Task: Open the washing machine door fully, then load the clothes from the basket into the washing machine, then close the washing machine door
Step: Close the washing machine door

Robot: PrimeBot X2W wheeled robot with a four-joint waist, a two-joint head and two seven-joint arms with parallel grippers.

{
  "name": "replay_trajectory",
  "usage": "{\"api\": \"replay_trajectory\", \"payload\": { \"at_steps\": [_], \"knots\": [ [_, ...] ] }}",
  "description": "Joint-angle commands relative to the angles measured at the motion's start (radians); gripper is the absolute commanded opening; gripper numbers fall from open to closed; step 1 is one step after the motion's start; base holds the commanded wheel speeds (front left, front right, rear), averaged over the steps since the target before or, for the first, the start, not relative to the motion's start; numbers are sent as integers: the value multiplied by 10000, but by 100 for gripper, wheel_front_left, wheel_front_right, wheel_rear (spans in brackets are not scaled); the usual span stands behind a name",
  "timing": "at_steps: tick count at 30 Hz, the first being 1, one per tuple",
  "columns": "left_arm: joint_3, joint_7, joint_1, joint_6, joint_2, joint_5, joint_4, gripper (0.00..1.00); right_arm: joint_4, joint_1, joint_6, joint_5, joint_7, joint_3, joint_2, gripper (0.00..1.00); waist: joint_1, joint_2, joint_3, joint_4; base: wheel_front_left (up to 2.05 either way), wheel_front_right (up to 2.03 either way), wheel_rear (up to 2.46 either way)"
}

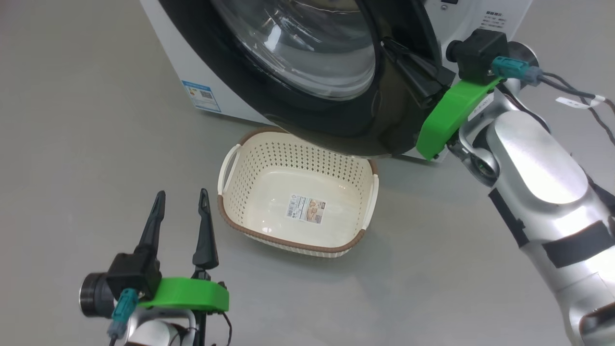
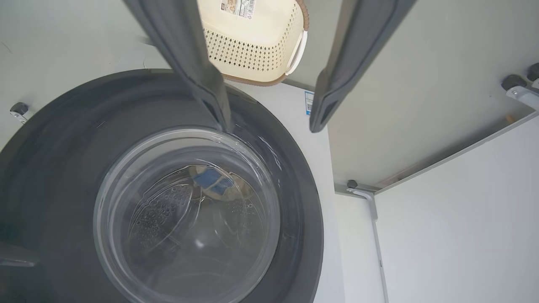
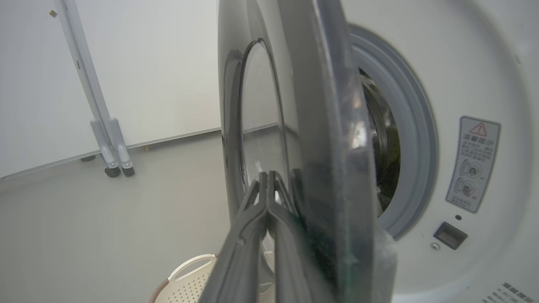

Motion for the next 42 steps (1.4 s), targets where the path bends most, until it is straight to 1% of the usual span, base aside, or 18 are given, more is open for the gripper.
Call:
{"api": "replay_trajectory", "payload": {
  "at_steps": [1,11,12,15,20,24,27,37,42],
  "knots": [
    [313,-160,-471,111,82,43,-257,100,-151,-479,-32,67,-19,-205,-124,0,0,0,75,85,0,0,0],
    [271,-272,-1048,-3,-111,275,-144,100,-120,-985,-32,-104,359,-1084,-1079,0,0,0,459,645,0,0,0],
    [271,-272,-1048,-3,-111,275,-144,100,-120,-985,-32,-104,359,-1084,-1079,0,0,0,459,645,0,0,0],
    [254,-288,-1196,-54,-174,335,-133,100,-137,-1158,-32,-135,564,-1316,-1343,0,0,0,619,831,0,0,0],
    [175,-306,-1408,-163,-386,411,-83,100,58,-1512,-32,-238,815,-1785,-1734,0,0,0,913,1161,0,0,0],
    [101,-313,-1558,-275,-549,508,31,100,240,-1790,-32,-338,946,-2092,-1929,0,0,0,1077,1392,0,0,0],
    [108,-315,-1665,-405,-637,631,104,100,517,-2073,-32,-440,969,-2437,-2001,0,0,0,1153,1525,0,0,0],
    [268,-316,-1690,-535,-792,921,152,100,1173,-2387,-32,-638,749,-3163,-1974,0,0,0,1170,1671,0,0,0],
    [368,-317,-1632,-601,-845,998,181,100,1200,-2220,-32,-735,593,-2893,-1812,0,0,0,1122,1633,0,0,0]
  ]
}}
